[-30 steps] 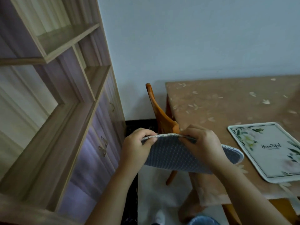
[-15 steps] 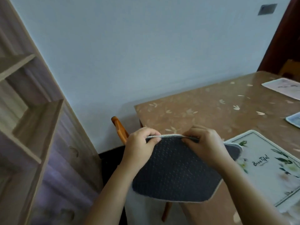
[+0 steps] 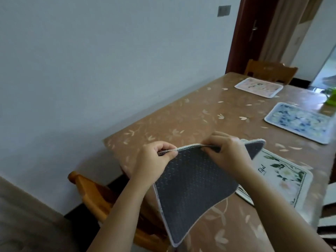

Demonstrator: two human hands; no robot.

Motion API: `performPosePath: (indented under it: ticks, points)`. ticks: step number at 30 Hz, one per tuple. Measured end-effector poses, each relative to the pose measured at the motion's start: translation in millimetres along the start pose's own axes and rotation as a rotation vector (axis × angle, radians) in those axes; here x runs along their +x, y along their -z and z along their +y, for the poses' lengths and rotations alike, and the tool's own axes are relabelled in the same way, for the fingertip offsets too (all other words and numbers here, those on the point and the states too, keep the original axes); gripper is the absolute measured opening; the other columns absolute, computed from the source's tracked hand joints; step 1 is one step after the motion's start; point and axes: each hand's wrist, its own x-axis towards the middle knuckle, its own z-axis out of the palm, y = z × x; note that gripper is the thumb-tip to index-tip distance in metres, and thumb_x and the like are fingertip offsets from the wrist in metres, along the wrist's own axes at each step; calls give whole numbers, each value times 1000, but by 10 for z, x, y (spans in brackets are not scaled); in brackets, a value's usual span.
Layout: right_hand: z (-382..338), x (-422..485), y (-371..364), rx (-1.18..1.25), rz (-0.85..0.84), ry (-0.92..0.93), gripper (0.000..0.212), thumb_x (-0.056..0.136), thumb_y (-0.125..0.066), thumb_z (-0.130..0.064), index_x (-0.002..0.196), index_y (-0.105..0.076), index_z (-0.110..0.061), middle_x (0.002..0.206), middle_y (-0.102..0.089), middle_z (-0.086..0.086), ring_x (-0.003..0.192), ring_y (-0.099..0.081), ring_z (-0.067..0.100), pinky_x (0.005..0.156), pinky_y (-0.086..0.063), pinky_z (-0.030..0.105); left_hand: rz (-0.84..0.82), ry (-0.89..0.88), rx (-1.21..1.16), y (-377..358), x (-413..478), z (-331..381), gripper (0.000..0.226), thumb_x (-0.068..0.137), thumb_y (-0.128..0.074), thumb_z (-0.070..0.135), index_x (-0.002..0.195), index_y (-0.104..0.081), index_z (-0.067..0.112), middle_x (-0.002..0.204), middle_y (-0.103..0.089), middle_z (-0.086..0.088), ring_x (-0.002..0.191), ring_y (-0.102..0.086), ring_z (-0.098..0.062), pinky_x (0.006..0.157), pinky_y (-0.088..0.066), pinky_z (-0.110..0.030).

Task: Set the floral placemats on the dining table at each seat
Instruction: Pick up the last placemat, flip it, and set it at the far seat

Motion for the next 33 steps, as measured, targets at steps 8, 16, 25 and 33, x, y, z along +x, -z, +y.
performPosePath:
  ticks: [8, 16, 25, 33]
  points:
    - [28, 904, -711, -27, 57, -66, 7, 76, -69, -5, 81, -70, -10, 78, -65, 1, 73, -60, 21, 68, -51, 37, -47, -86, 23, 394, 1049, -544, 32, 72, -75, 16, 57, -63, 42, 61, -63, 32, 63, -58, 9, 53, -39, -3]
    - [51, 1977, -1636, -3, 172, -75, 6, 74, -68, -2, 80, -70, -5, 76, -66, 11, 72, -62, 29, 71, -51, 41, -21, -73, 5, 857, 1933, -1131, 28, 74, -74, 17, 61, -63, 40, 57, -63, 24, 62, -58, 11, 52, -38, -1]
    - [303, 1735, -1945, 23, 219, -171, 11, 69, -73, 4, 78, -71, -2, 79, -68, 14, 76, -63, 29, 70, -52, 43, -200, -173, -15, 709, 1867, -1457, 8, 73, -74, 17, 79, -72, 22, 73, -65, 19, 73, -59, 8, 61, -40, -1]
    - [803, 274, -2224, -26, 0, -549, 16, 69, -73, 3, 81, -72, -7, 92, -71, 13, 85, -67, 31, 77, -51, 34, -539, 42, -20, -229, 996, -2022, 4, 81, -67, 17, 85, -70, 17, 79, -65, 8, 74, -59, 1, 64, -44, -7]
